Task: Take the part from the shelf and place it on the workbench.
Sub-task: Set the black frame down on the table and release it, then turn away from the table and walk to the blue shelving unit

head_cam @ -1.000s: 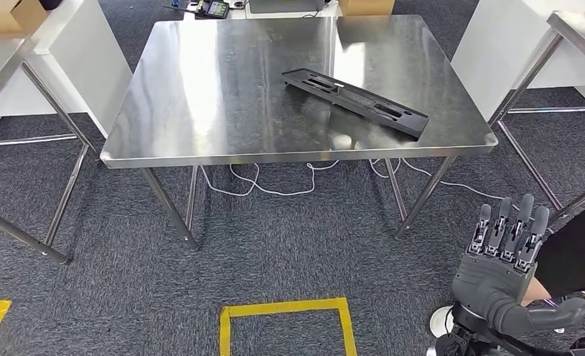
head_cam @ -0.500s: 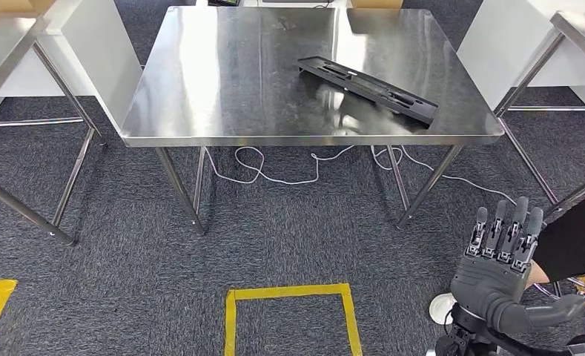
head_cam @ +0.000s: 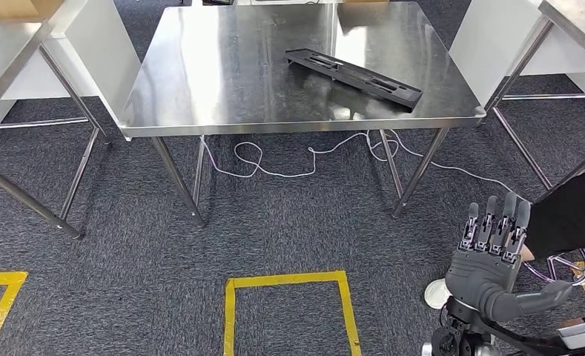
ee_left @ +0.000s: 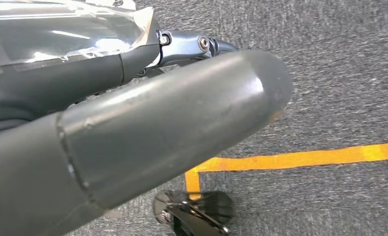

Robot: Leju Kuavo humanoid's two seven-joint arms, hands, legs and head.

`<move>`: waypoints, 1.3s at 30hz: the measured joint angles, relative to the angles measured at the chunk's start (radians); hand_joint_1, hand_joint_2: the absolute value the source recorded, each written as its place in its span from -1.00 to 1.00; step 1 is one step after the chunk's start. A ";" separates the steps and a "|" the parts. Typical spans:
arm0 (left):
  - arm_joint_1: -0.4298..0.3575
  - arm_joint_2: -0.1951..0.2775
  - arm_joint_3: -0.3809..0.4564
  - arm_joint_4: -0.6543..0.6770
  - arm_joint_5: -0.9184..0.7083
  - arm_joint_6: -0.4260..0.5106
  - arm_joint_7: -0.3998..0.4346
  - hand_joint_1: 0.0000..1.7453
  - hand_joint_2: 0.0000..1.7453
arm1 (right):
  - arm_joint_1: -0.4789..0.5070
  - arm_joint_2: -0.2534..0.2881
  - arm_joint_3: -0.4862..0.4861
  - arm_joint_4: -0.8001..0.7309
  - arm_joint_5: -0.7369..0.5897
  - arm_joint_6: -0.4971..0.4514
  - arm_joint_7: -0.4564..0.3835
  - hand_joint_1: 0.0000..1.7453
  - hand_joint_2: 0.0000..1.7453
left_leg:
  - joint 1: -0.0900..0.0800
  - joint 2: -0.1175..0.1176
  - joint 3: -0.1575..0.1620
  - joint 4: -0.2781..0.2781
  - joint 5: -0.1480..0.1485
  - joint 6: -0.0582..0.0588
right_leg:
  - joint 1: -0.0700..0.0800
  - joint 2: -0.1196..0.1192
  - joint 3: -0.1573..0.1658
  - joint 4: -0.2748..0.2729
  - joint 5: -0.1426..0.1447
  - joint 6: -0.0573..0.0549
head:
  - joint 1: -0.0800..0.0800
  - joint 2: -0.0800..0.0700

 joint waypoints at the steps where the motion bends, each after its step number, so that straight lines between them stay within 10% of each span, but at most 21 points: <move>1: 0.000 0.000 0.001 0.000 0.000 0.000 -0.003 -1.00 -1.00 | 0.000 0.000 0.000 0.002 0.000 -0.002 0.000 -1.00 -1.00 | 0.003 0.000 0.044 -0.059 0.028 0.000 | -0.001 0.000 -0.008 0.007 0.002 0.002 | 0.000 0.000; 4: -0.001 0.000 0.005 0.000 0.000 -0.001 -0.008 -1.00 -1.00 | -0.001 0.000 0.000 0.003 -0.002 -0.003 0.000 -1.00 -1.00 | 0.002 -0.002 0.141 -0.216 0.057 0.008 | 0.005 -0.001 -0.031 0.027 0.006 0.011 | 0.001 0.000; 8: -0.001 0.000 0.007 0.000 0.000 0.000 -0.010 -1.00 -1.00 | -0.002 -0.003 0.000 0.005 -0.003 -0.004 0.000 -1.00 -1.00 | 0.000 0.000 0.129 -0.250 0.065 0.031 | 0.008 0.001 -0.062 0.045 0.009 0.038 | 0.001 0.000; 12: -0.003 -0.002 0.008 0.000 -0.001 0.001 -0.010 -1.00 -1.00 | -0.004 -0.006 0.001 0.012 0.015 -0.024 0.015 -1.00 -1.00 | -0.002 0.003 0.098 -0.258 0.093 0.061 | 0.003 0.007 -0.141 0.248 -0.112 0.025 | 0.007 0.000; 14: -0.002 -0.002 0.009 0.000 -0.002 0.001 -0.010 -1.00 -1.00 | -0.004 -0.008 0.002 0.019 0.032 -0.041 0.025 -1.00 -1.00 | -0.004 0.004 0.081 -0.258 0.107 0.060 | 0.000 0.007 -0.147 0.308 -0.126 0.035 | 0.008 0.000; 17: -0.002 -0.003 0.011 0.000 -0.006 0.001 -0.010 -1.00 -1.00 | -0.006 -0.012 0.009 0.030 0.050 -0.060 0.040 -1.00 -1.00 | -0.004 0.004 0.060 -0.256 0.126 0.050 | -0.007 0.007 -0.036 0.148 -0.066 0.062 | 0.008 0.000; 20: -0.002 -0.004 0.012 0.000 -0.009 0.001 -0.011 -1.00 -1.00 | -0.011 -0.014 0.015 0.039 0.058 -0.066 0.045 -1.00 -1.00 | -0.008 0.004 0.048 -0.255 0.146 0.031 | 0.001 0.013 0.042 0.005 -0.053 0.058 | 0.007 0.000; 23: -0.001 -0.004 0.014 0.000 -0.009 0.002 -0.011 -1.00 -1.00 | -0.013 -0.017 0.024 0.047 0.075 -0.074 0.050 -1.00 -1.00 | -0.006 0.004 0.039 -0.246 0.144 0.016 | -0.004 0.014 0.026 0.004 -0.040 0.037 | 0.005 0.000; 27: -0.001 -0.003 0.016 0.000 -0.010 0.005 -0.011 -1.00 -1.00 | -0.015 -0.019 0.039 0.061 0.096 -0.094 0.059 -1.00 -1.00 | -0.001 0.001 -0.023 -0.051 -0.016 0.005 | -0.005 0.009 0.002 0.005 -0.012 0.000 | 0.002 0.000; 29: -0.001 -0.002 0.019 0.000 -0.012 0.006 -0.011 -1.00 -1.00 | -0.017 -0.022 0.042 0.077 0.124 -0.132 0.074 -1.00 -1.00 | -0.001 0.000 -0.035 0.035 -0.048 0.002 | 0.000 0.008 -0.014 0.008 -0.001 -0.003 | 0.002 0.000; 34: -0.003 -0.001 0.027 0.000 -0.023 0.007 -0.010 -1.00 -1.00 | -0.042 -0.042 0.042 0.199 0.244 -0.249 0.114 -1.00 -1.00 | -0.004 -0.002 0.141 -0.204 0.040 0.017 | 0.006 0.008 -0.043 0.030 0.011 0.009 | 0.002 0.000; 39: -0.005 0.000 0.036 0.000 -0.031 0.006 -0.008 -1.00 -1.00 | -0.063 -0.065 0.041 0.334 0.298 -0.281 0.123 -1.00 -1.00 | -0.006 0.002 0.142 -0.256 0.056 0.043 | 0.013 0.009 -0.076 0.058 0.005 0.038 | 0.004 0.000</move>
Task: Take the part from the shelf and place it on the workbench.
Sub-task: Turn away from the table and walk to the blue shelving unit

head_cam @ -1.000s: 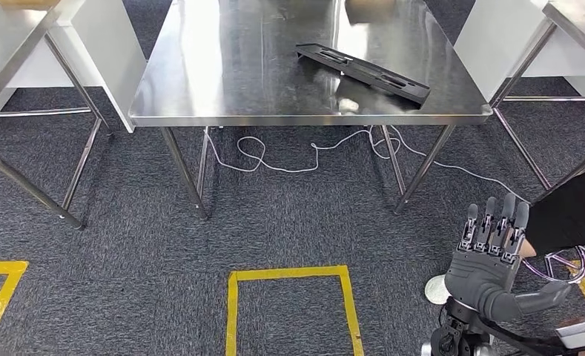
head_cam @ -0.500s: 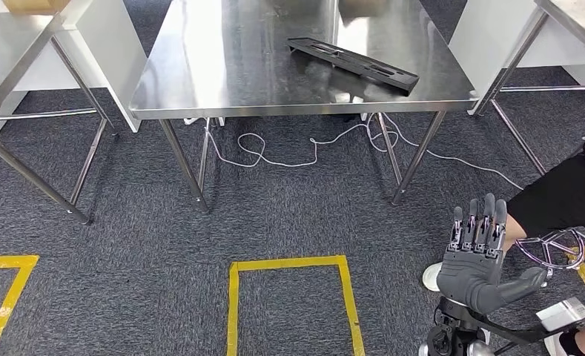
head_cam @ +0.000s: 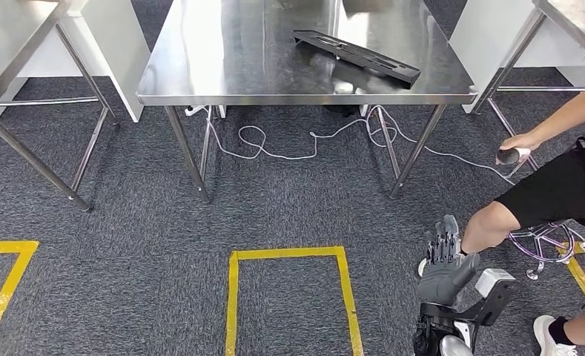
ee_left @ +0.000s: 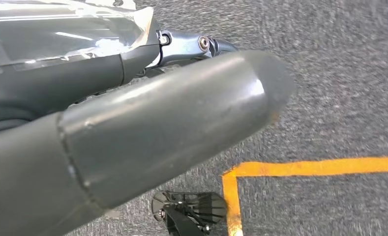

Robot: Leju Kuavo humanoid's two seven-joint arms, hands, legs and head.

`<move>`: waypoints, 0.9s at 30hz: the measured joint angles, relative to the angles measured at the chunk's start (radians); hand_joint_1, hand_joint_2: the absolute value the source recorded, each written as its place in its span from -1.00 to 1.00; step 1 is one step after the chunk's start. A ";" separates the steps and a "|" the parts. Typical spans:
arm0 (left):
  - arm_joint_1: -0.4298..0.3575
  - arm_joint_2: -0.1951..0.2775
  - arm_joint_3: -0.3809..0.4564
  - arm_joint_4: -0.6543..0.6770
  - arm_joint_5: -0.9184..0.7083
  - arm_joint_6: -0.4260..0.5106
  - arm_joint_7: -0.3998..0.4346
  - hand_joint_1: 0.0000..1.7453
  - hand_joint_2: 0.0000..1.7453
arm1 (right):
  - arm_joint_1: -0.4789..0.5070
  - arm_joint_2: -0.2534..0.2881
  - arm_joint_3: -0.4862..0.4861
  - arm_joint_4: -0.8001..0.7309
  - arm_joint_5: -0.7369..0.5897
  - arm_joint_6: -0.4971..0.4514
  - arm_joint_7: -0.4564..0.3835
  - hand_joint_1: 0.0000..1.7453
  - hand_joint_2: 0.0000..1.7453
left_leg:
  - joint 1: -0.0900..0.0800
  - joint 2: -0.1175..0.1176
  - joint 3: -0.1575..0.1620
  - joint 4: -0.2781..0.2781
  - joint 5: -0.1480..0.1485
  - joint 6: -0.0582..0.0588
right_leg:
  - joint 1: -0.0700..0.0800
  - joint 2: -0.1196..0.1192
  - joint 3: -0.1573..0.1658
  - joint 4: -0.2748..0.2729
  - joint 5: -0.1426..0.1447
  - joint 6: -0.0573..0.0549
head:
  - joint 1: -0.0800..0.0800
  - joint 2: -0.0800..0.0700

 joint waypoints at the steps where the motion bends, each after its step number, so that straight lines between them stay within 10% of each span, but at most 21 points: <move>1: -0.001 0.000 0.001 0.000 -0.001 0.000 0.000 -1.00 -1.00 | -0.008 -0.005 0.000 0.028 0.022 -0.014 0.017 -1.00 -1.00 | 0.002 0.002 -0.007 -0.005 0.009 0.010 | 0.001 0.001 -0.016 0.035 -0.027 -0.002 | 0.002 0.000; 4: -0.002 0.000 0.002 0.000 -0.006 0.001 0.003 -1.00 -1.00 | -0.050 -0.025 -0.010 0.209 0.127 -0.074 0.046 -1.00 -1.00 | 0.000 0.008 -0.037 -0.006 0.032 0.023 | -0.007 0.002 -0.078 0.214 -0.123 -0.007 | 0.004 0.000; 6: -0.003 0.000 0.003 0.000 -0.010 0.002 0.009 -1.00 -1.00 | -0.087 -0.040 -0.029 0.389 0.176 -0.101 0.010 -1.00 -1.00 | -0.001 0.009 -0.058 -0.005 0.049 0.022 | -0.012 0.002 -0.070 0.248 -0.122 0.009 | 0.004 0.000; 9: -0.005 -0.004 0.005 0.000 -0.015 0.004 0.015 -1.00 -1.00 | -0.148 -0.063 -0.075 0.643 0.185 -0.138 0.013 -1.00 -1.00 | -0.002 0.008 -0.083 -0.002 0.071 0.011 | -0.016 0.002 0.058 0.060 -0.060 0.033 | 0.005 0.000; 13: -0.010 -0.006 0.015 0.000 -0.020 0.005 0.013 -1.00 -1.00 | -0.179 -0.089 -0.123 0.921 0.220 -0.254 0.123 -1.00 -1.00 | -0.005 0.005 -0.095 -0.001 0.094 -0.013 | -0.008 0.004 0.115 -0.062 -0.051 0.013 | 0.001 0.000; 17: -0.008 -0.007 0.026 0.000 -0.020 0.007 0.010 -1.00 -1.00 | -0.170 -0.098 -0.125 1.071 0.273 -0.341 0.171 -1.00 -1.00 | 0.003 0.001 -0.137 0.105 -0.018 -0.030 | -0.021 0.000 0.093 -0.061 -0.022 -0.033 | -0.002 0.000; 20: -0.008 -0.007 0.028 0.000 -0.021 0.009 0.010 -1.00 -1.00 | -0.169 -0.099 -0.125 1.130 0.285 -0.352 0.181 -1.00 -1.00 | 0.005 -0.001 -0.174 0.275 -0.110 -0.040 | -0.015 0.000 0.064 -0.056 -0.001 -0.043 | -0.003 0.000; 22: -0.009 -0.007 0.028 0.000 -0.021 0.010 0.010 -1.00 -1.00 | -0.168 -0.100 -0.123 1.160 0.311 -0.362 0.192 -1.00 -1.00 | 0.009 -0.001 -0.134 0.261 -0.083 -0.043 | -0.014 0.000 0.043 -0.045 0.008 -0.039 | -0.004 0.000; 25: -0.011 -0.007 0.028 0.000 -0.026 0.012 0.008 -1.00 -1.00 | -0.164 -0.099 -0.104 1.194 0.378 -0.372 0.216 -1.00 -1.00 | 0.013 -0.003 0.000 0.073 -0.034 -0.039 | -0.012 0.000 0.016 -0.021 0.013 -0.030 | -0.003 0.000; 27: -0.011 -0.007 0.028 0.001 -0.030 0.013 0.005 -1.00 -1.00 | -0.157 -0.097 -0.083 1.214 0.417 -0.357 0.243 -1.00 -1.00 | 0.008 -0.006 0.029 0.015 -0.037 -0.032 | -0.008 0.000 0.004 -0.012 0.021 -0.018 | -0.002 0.000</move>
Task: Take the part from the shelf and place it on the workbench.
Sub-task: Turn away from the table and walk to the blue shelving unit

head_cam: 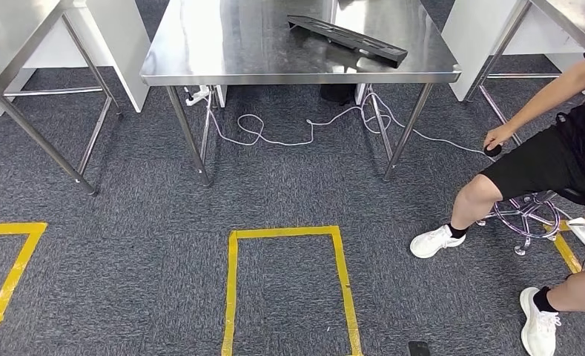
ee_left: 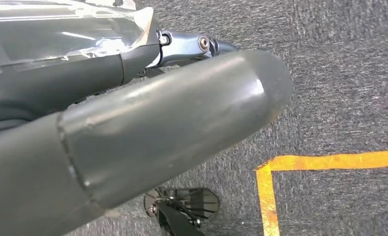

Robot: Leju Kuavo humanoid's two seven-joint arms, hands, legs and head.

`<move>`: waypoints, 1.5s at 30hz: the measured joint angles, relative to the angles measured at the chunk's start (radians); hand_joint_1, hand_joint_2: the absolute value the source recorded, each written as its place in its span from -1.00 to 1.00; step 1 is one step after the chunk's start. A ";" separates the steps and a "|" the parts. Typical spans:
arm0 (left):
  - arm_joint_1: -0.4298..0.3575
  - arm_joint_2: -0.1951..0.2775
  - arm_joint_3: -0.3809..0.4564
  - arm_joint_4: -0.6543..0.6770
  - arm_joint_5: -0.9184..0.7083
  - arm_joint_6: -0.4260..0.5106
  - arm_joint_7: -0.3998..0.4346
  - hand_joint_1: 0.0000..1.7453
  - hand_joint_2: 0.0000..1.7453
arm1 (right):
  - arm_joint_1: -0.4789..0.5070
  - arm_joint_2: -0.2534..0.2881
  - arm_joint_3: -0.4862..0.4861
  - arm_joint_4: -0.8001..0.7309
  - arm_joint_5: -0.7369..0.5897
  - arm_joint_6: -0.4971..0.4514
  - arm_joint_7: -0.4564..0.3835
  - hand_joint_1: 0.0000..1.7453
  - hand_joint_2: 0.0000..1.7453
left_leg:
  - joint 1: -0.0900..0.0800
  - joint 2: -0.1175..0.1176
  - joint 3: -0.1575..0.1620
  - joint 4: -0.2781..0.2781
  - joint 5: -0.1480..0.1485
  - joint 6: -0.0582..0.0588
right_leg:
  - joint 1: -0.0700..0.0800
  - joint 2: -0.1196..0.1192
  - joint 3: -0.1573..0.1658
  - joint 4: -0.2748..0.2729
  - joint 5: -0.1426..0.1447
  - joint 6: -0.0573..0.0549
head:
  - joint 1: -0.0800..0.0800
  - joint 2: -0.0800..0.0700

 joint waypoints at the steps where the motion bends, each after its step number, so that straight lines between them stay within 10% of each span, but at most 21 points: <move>1: 0.001 0.000 0.000 0.000 -0.002 0.000 -0.001 -1.00 -1.00 | 0.006 0.001 0.013 0.009 0.022 0.010 0.017 -1.00 -1.00 | -0.003 -0.001 -0.004 -0.005 0.005 0.007 | 0.001 0.000 -0.004 0.000 0.007 0.010 | 0.000 0.000; 5: 0.001 -0.003 0.000 0.001 -0.009 0.000 -0.003 -1.00 -1.00 | 0.026 -0.001 0.069 0.037 0.083 0.040 0.077 -1.00 -1.00 | -0.002 0.008 -0.031 -0.023 0.045 0.048 | 0.000 0.001 -0.045 0.075 -0.058 0.016 | 0.004 0.000; 9: 0.001 -0.004 0.000 0.001 -0.014 -0.007 -0.003 -1.00 -1.00 | 0.038 -0.011 0.096 0.049 0.093 0.050 0.092 -1.00 -1.00 | -0.005 0.014 -0.082 -0.022 0.083 0.051 | -0.008 0.003 -0.090 0.272 -0.154 0.023 | 0.010 0.000; 12: 0.001 -0.005 0.000 0.000 -0.016 -0.010 -0.003 -1.00 -1.00 | 0.042 -0.016 0.108 0.052 0.096 0.056 0.093 -1.00 -1.00 | -0.003 0.016 -0.113 -0.018 0.108 0.037 | -0.017 0.003 0.029 0.136 -0.097 0.055 | 0.012 0.000; 14: 0.000 -0.005 0.000 0.000 -0.016 -0.010 -0.003 -1.00 -1.00 | 0.040 -0.018 0.116 0.053 0.098 0.059 0.093 -1.00 -1.00 | -0.006 0.016 -0.125 -0.013 0.123 0.023 | -0.014 0.007 0.119 -0.001 -0.090 0.053 | 0.013 0.000; 16: 0.000 -0.005 0.000 0.000 -0.016 -0.010 -0.004 -1.00 -1.00 | 0.040 -0.019 0.121 0.054 0.099 0.060 0.093 -1.00 -1.00 | -0.010 0.016 -0.129 -0.010 0.136 0.013 | -0.005 0.011 0.139 -0.044 -0.097 0.041 | 0.012 0.000; 19: 0.002 -0.005 0.000 0.001 -0.016 -0.010 -0.004 -1.00 -1.00 | 0.042 -0.018 0.124 0.058 0.100 0.060 0.093 -1.00 -1.00 | -0.004 0.014 -0.142 0.008 0.120 0.001 | -0.013 0.006 0.116 -0.036 -0.080 0.013 | 0.007 0.000; 24: 0.004 -0.004 0.000 0.001 -0.017 -0.010 -0.004 -1.00 -1.00 | 0.045 -0.017 0.125 0.060 0.100 0.061 0.093 -1.00 -1.00 | 0.000 0.009 -0.205 0.255 -0.067 -0.010 | -0.006 -0.003 0.066 -0.033 -0.037 -0.029 | 0.005 0.000; 26: 0.004 -0.004 0.000 0.001 -0.017 -0.010 -0.004 -1.00 -1.00 | 0.046 -0.017 0.125 0.061 0.100 0.062 0.093 -1.00 -1.00 | 0.000 0.008 -0.176 0.267 -0.048 -0.009 | -0.001 -0.003 0.049 -0.028 -0.024 -0.027 | 0.004 0.000; 31: 0.001 -0.004 0.000 0.001 -0.016 -0.010 -0.013 -1.00 -1.00 | 0.045 -0.016 0.130 0.063 0.106 0.069 0.093 -1.00 -1.00 | -0.006 0.004 0.013 0.003 0.005 0.009 | 0.005 -0.003 0.010 -0.003 -0.001 -0.004 | 0.004 0.000; 35: 0.001 -0.004 0.000 0.001 -0.014 -0.010 -0.016 -1.00 -1.00 | 0.046 -0.015 0.136 0.065 0.108 0.073 0.099 -1.00 -1.00 | -0.010 0.008 -0.003 -0.024 0.026 0.038 | 0.008 -0.001 -0.014 0.016 -0.003 0.018 | 0.005 0.000; 40: -0.001 -0.004 0.001 0.001 -0.020 -0.009 -0.009 -1.00 -1.00 | 0.046 -0.012 0.141 0.066 0.110 0.076 0.112 -1.00 -1.00 | -0.010 0.016 -0.066 -0.028 0.078 0.053 | -0.004 0.002 -0.088 0.257 -0.150 0.013 | 0.011 0.000; 43: -0.001 -0.005 0.001 0.001 -0.025 -0.006 -0.005 -1.00 -1.00 | 0.045 -0.014 0.141 0.067 0.112 0.077 0.116 -1.00 -1.00 | -0.009 0.017 -0.098 -0.026 0.103 0.041 | -0.014 0.002 0.010 0.156 -0.093 0.048 | 0.012 0.000; 45: -0.001 -0.006 0.001 0.001 -0.025 -0.004 -0.005 -1.00 -1.00 | 0.043 -0.015 0.142 0.067 0.112 0.077 0.116 -1.00 -1.00 | -0.012 0.017 -0.110 -0.023 0.117 0.029 | -0.012 0.003 0.105 0.018 -0.079 0.050 | 0.012 0.000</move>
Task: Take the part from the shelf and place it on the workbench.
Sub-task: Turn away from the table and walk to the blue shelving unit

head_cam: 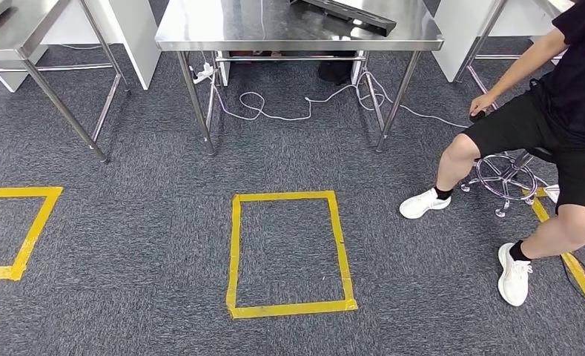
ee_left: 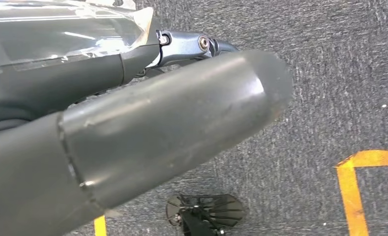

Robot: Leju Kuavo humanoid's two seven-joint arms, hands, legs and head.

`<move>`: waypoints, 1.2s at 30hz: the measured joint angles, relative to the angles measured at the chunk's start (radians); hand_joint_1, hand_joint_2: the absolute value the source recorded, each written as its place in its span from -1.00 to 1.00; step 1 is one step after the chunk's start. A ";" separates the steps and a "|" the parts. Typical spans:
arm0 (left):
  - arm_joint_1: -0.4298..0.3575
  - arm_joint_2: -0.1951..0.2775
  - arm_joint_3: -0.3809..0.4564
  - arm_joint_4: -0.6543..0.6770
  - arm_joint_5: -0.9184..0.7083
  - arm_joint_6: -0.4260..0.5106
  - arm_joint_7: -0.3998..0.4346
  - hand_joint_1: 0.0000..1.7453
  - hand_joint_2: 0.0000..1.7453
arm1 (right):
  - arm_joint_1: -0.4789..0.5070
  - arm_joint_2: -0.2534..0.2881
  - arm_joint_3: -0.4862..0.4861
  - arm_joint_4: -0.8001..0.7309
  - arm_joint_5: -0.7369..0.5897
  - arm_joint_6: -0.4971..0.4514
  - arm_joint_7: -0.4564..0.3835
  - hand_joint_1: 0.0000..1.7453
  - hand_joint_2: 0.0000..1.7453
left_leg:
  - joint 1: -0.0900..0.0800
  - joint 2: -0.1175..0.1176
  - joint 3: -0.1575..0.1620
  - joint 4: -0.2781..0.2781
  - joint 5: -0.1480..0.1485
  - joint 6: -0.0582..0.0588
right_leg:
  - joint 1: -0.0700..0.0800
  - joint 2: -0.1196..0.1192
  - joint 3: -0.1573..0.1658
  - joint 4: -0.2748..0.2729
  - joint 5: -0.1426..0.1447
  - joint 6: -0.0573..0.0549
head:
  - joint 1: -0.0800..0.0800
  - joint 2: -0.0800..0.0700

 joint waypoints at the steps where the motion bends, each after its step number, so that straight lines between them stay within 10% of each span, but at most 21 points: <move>1: 0.000 0.000 0.000 0.000 0.000 0.001 0.000 -1.00 -1.00 | -0.001 0.000 0.000 0.000 0.000 0.000 0.000 -1.00 -1.00 | -0.002 0.001 -0.003 0.002 0.006 -0.006 | 0.004 0.001 0.021 -0.040 -0.005 -0.006 | 0.000 0.000; 5: 0.000 0.001 0.000 0.000 0.000 0.003 0.000 -1.00 -1.00 | 0.001 0.001 0.000 0.000 -0.002 0.003 0.000 -1.00 -1.00 | 0.004 0.000 -0.015 0.021 -0.001 -0.027 | 0.000 0.001 0.017 -0.066 -0.001 -0.041 | -0.006 0.000; 10: 0.002 0.000 0.000 0.001 -0.003 0.003 0.003 -1.00 -1.00 | 0.005 0.002 0.000 0.001 -0.005 0.009 0.000 -1.00 -1.00 | 0.009 -0.005 -0.097 0.287 -0.173 -0.042 | 0.006 -0.002 -0.011 -0.064 0.023 -0.075 | -0.008 0.000; 12: 0.002 0.000 0.000 0.001 -0.003 0.004 0.003 -1.00 -1.00 | 0.008 0.001 0.000 0.002 -0.006 0.014 0.000 -1.00 -1.00 | 0.010 -0.006 -0.060 0.259 -0.145 -0.041 | 0.007 0.003 -0.013 -0.063 0.027 -0.073 | -0.008 0.000; 16: 0.003 0.000 0.000 0.001 -0.004 0.007 0.003 -1.00 -1.00 | 0.004 0.002 0.000 0.002 -0.007 0.019 0.000 -1.00 -1.00 | 0.010 -0.050 0.083 0.034 -0.070 -0.027 | 0.011 0.025 -0.021 -0.054 0.031 -0.062 | -0.007 0.000; 21: -0.001 -0.003 0.000 0.001 -0.007 0.009 0.003 -1.00 -1.00 | 0.002 -0.001 0.000 0.002 -0.007 0.019 0.000 -1.00 -1.00 | 0.009 -0.018 0.086 -0.009 -0.064 0.000 | 0.015 0.033 -0.062 -0.010 0.019 -0.038 | -0.005 0.000; 26: 0.000 -0.004 0.000 0.002 -0.008 0.011 0.004 -1.00 -1.00 | 0.006 -0.003 0.000 0.002 -0.006 0.020 0.002 -1.00 -1.00 | 0.005 0.031 0.078 -0.015 -0.057 0.012 | 0.006 0.014 -0.193 0.239 -0.062 -0.029 | 0.002 0.000; 30: -0.001 -0.006 0.000 0.001 -0.008 0.012 0.006 -1.00 -1.00 | 0.006 -0.004 0.000 0.003 -0.005 0.020 0.003 -1.00 -1.00 | 0.001 0.071 0.086 -0.012 -0.060 0.004 | 0.002 -0.049 -0.077 0.012 0.032 -0.001 | 0.004 0.000; 34: -0.005 -0.006 0.000 0.001 -0.008 0.013 0.007 -1.00 -1.00 | 0.003 -0.004 0.000 0.003 -0.004 0.020 0.003 -1.00 -1.00 | -0.003 0.102 0.092 -0.009 -0.066 -0.020 | 0.008 -0.049 -0.060 -0.047 0.053 -0.033 | 0.000 0.000; 36: -0.007 -0.006 0.000 0.001 -0.008 0.013 0.007 -1.00 -1.00 | 0.004 -0.003 0.000 0.003 -0.004 0.020 0.003 -1.00 -1.00 | 0.004 0.068 0.082 0.021 -0.094 -0.032 | 0.001 -0.028 -0.058 -0.050 0.061 -0.048 | -0.002 0.000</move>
